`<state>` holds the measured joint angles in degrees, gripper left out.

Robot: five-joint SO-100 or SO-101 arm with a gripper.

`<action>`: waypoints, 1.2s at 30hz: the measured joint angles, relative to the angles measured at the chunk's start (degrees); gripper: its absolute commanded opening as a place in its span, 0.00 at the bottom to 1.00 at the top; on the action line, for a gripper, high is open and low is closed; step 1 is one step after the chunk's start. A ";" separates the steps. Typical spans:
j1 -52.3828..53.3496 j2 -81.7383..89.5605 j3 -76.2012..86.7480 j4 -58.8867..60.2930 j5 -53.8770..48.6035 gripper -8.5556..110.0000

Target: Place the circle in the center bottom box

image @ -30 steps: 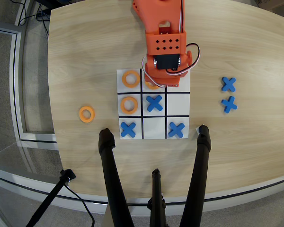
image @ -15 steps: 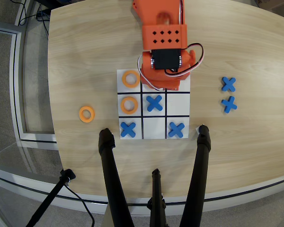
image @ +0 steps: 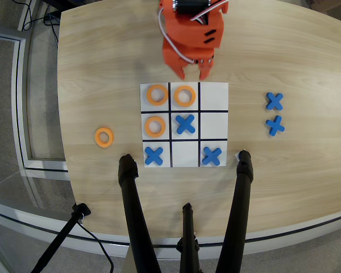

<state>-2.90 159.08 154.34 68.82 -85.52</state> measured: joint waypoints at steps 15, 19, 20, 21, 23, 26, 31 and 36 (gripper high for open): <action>-2.99 32.87 25.93 5.71 -0.44 0.07; -1.05 33.22 25.93 5.89 -0.44 0.07; -0.09 33.22 25.93 6.24 -0.44 0.07; 1.49 33.22 25.93 6.42 -0.44 0.07; 5.19 33.22 25.93 6.50 -0.35 0.07; 14.68 33.22 25.93 7.21 -0.35 0.07; 38.58 34.37 25.93 8.00 -0.35 0.07; 64.86 34.37 25.93 8.00 -0.35 0.07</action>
<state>61.96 193.45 180.26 76.82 -85.87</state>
